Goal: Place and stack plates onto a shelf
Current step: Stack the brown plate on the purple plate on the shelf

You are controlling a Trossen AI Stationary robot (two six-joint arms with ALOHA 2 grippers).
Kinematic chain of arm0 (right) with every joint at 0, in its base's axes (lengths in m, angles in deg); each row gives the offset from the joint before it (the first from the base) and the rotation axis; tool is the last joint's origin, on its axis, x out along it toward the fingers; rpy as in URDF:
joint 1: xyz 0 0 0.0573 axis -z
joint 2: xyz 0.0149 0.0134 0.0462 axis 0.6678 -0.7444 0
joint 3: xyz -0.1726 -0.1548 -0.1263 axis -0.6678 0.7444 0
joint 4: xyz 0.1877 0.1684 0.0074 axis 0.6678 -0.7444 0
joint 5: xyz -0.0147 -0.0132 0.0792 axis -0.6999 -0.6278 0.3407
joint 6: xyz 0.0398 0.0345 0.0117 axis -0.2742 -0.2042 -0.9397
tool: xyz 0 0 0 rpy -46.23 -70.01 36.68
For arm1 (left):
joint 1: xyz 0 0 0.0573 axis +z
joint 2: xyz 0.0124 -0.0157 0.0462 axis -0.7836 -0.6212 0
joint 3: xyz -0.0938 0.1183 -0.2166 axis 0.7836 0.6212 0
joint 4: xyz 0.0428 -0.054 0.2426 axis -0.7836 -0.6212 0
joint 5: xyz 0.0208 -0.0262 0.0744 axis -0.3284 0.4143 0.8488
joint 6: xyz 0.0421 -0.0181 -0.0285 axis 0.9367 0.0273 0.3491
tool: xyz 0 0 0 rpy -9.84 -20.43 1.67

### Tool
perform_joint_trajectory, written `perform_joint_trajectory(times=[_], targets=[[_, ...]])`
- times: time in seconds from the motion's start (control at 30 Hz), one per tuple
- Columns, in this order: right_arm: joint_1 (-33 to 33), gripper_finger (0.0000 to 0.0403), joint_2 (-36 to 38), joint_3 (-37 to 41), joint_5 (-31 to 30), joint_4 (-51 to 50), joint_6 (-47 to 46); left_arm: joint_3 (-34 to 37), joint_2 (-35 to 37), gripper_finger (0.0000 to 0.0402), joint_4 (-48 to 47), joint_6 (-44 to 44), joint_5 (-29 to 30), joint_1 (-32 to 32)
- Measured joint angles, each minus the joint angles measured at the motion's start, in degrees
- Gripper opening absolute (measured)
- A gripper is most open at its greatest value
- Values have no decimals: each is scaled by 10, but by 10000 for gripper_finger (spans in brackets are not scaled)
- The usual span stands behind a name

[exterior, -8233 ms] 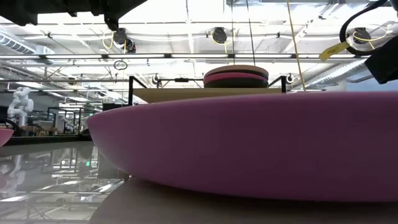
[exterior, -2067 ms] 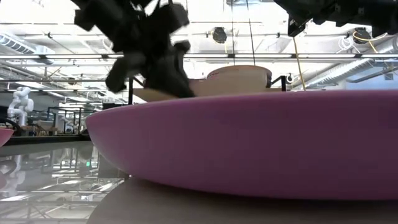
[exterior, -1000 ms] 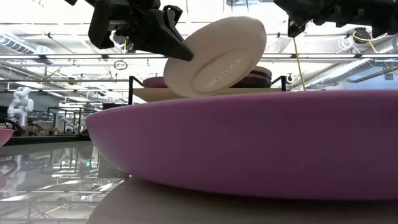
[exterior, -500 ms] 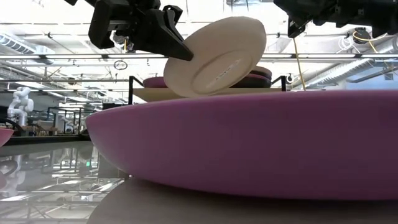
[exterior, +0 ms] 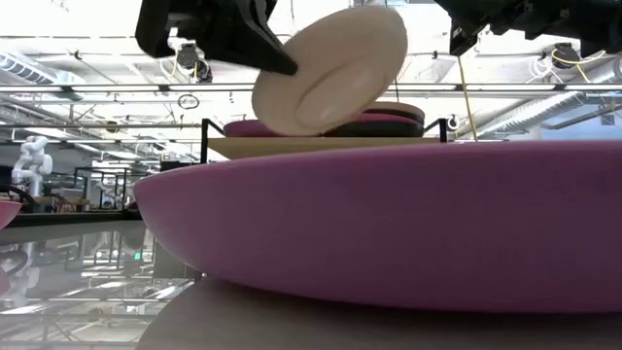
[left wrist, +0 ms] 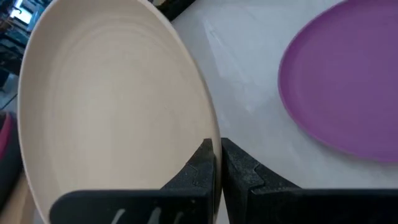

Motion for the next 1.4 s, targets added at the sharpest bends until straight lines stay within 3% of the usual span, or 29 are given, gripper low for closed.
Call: perform_joint_trajectory(times=[0.33, 0.63, 0.9, 1.17, 1.4], targets=[[0, 41, 0, 0, 0, 1, -2, 1, 101, 11, -103, 19, 61, 14], [0, 41, 0, 0, 0, 5, -4, 1, 148, 11, -168, 80, 80, 131], [0, 41, 0, 0, 0, 9, -7, -54, 147, 11, -203, 140, 33, 226], [0, 41, 0, 0, 0, 9, -7, -94, 110, 10, -265, 133, -55, 331], [0, 41, 0, 0, 0, 5, -7, -94, 89, 41, -268, 115, -60, 368]])
